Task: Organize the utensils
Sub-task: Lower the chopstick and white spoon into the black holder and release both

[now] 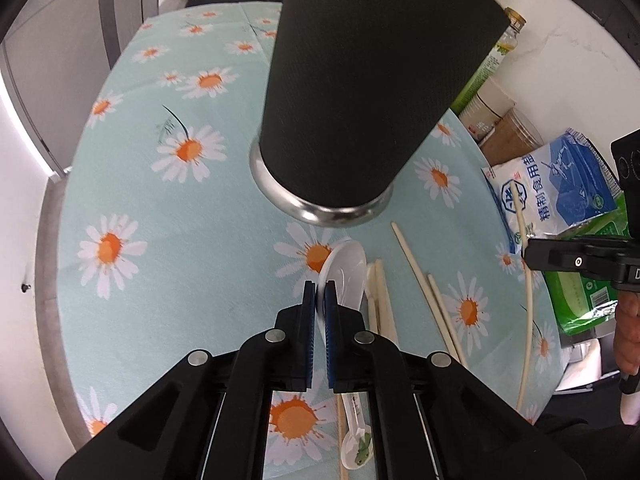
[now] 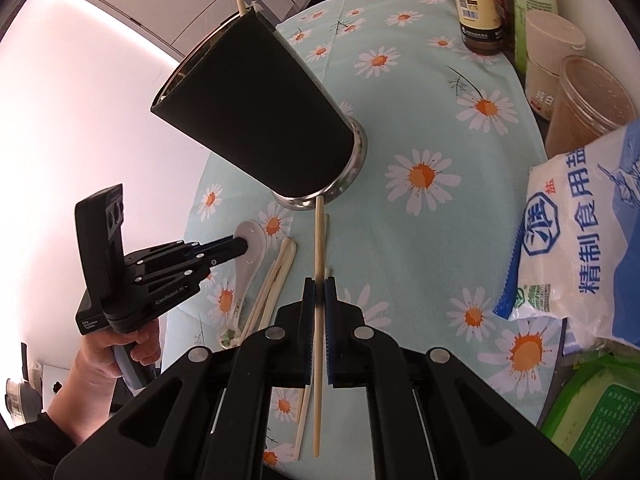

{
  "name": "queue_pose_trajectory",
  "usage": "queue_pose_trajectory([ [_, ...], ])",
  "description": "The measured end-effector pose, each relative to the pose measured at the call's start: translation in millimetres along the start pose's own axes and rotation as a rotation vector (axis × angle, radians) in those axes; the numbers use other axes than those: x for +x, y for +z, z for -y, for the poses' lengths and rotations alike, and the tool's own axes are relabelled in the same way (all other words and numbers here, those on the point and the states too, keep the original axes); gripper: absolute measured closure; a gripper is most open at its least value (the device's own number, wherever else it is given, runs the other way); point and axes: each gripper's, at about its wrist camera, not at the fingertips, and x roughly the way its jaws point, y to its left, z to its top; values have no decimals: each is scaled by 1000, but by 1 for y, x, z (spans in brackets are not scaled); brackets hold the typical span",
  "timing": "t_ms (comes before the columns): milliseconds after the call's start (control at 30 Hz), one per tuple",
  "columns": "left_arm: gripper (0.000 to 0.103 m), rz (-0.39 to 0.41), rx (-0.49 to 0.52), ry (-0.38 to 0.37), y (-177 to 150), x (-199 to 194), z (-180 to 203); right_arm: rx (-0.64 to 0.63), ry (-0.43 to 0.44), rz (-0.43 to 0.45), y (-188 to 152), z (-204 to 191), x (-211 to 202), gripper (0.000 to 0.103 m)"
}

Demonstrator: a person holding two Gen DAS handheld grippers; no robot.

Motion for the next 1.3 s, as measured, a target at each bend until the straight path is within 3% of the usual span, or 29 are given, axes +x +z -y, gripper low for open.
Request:
queue_pose_trajectory([
  [467,100,183,-33,40,8,-54,4,-75,69,80,7,-21,-15,97],
  [967,100,500,-57,36,31,-153,18,-241,154,330,42,-73,-62,97],
  [1300,100,658,-81,23,66,-184,20,-268,144,521,82,-92,-97,97],
])
